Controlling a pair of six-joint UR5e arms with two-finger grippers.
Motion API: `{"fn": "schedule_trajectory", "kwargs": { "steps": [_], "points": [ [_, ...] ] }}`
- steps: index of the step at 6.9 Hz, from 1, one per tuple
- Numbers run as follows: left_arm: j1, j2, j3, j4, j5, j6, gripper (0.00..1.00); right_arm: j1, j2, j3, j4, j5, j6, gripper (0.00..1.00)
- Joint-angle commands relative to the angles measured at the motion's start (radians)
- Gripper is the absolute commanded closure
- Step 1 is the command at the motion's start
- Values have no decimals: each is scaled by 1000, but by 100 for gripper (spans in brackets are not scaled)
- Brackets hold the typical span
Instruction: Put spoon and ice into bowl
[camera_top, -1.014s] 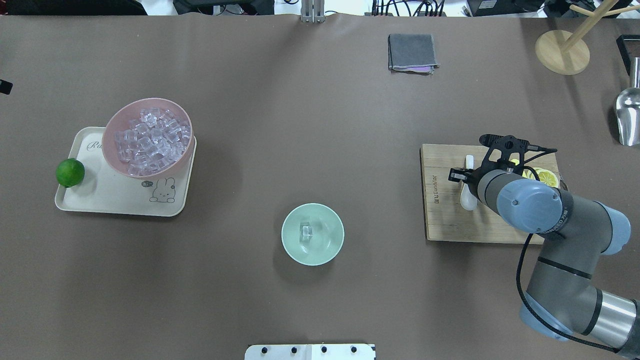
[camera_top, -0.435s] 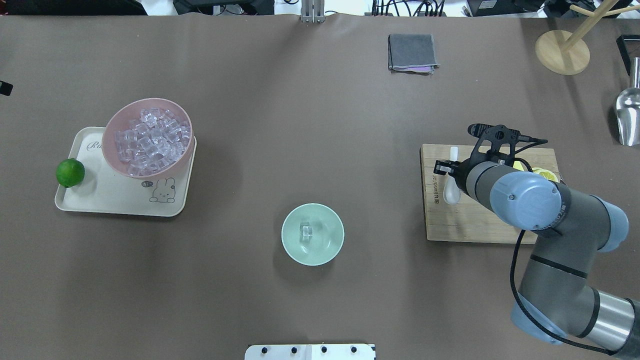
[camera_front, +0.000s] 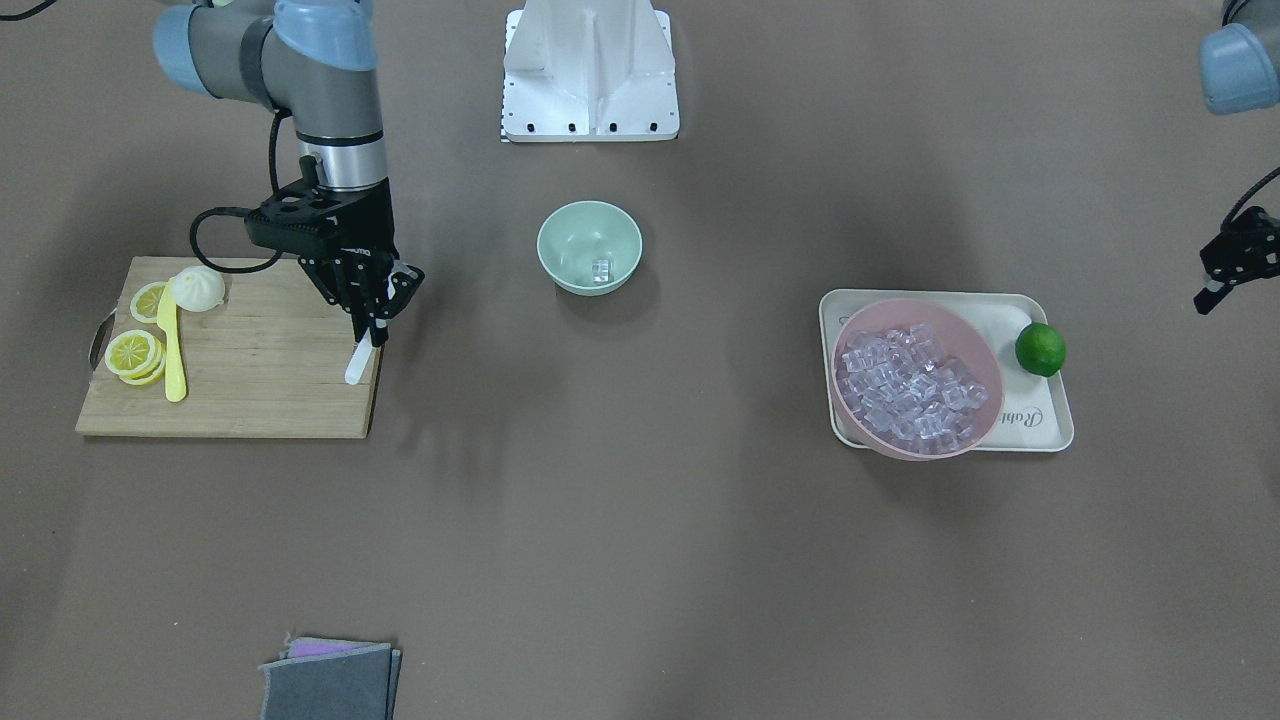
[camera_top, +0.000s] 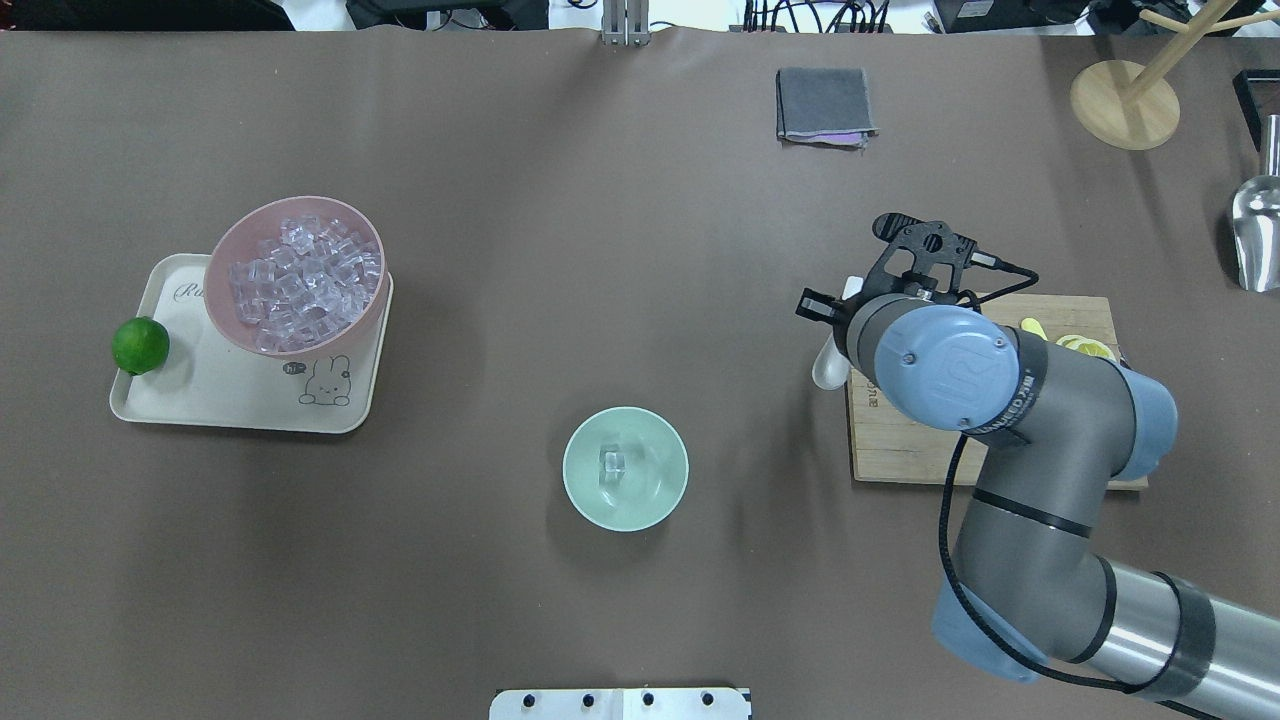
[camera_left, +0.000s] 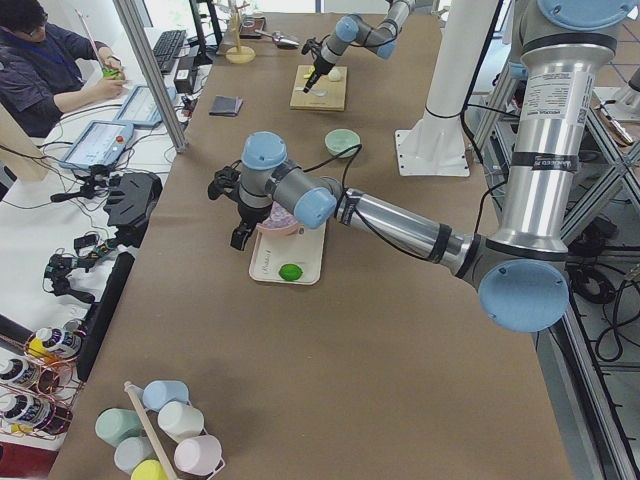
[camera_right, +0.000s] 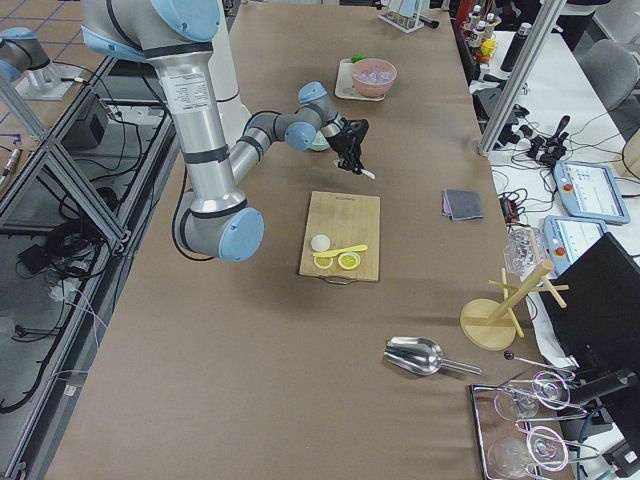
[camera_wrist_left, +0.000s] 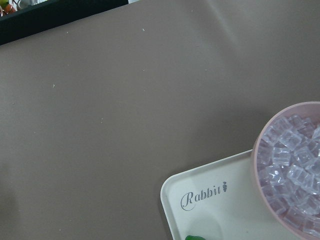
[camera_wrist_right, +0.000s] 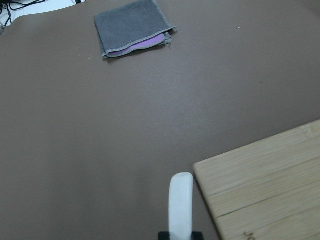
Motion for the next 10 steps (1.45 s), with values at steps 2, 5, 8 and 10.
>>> {"fn": "schedule_trajectory", "kwargs": {
  "steps": [2, 5, 8, 10],
  "points": [
    [-103, -20, 165, 19, 5, 261, 1, -143, 212, -14, -222, -120, 227, 100],
    [-143, -20, 213, 20, 1, 354, 1, -280, 283, -115, -224, -269, 275, 100],
    [-143, -18, 210, 22, -1, 344, 1, -317, 288, -139, -226, -315, 271, 43],
    [-143, -20, 208, 22, -1, 343, 1, -334, 289, -130, -230, -352, 266, 0]
  ]
}}
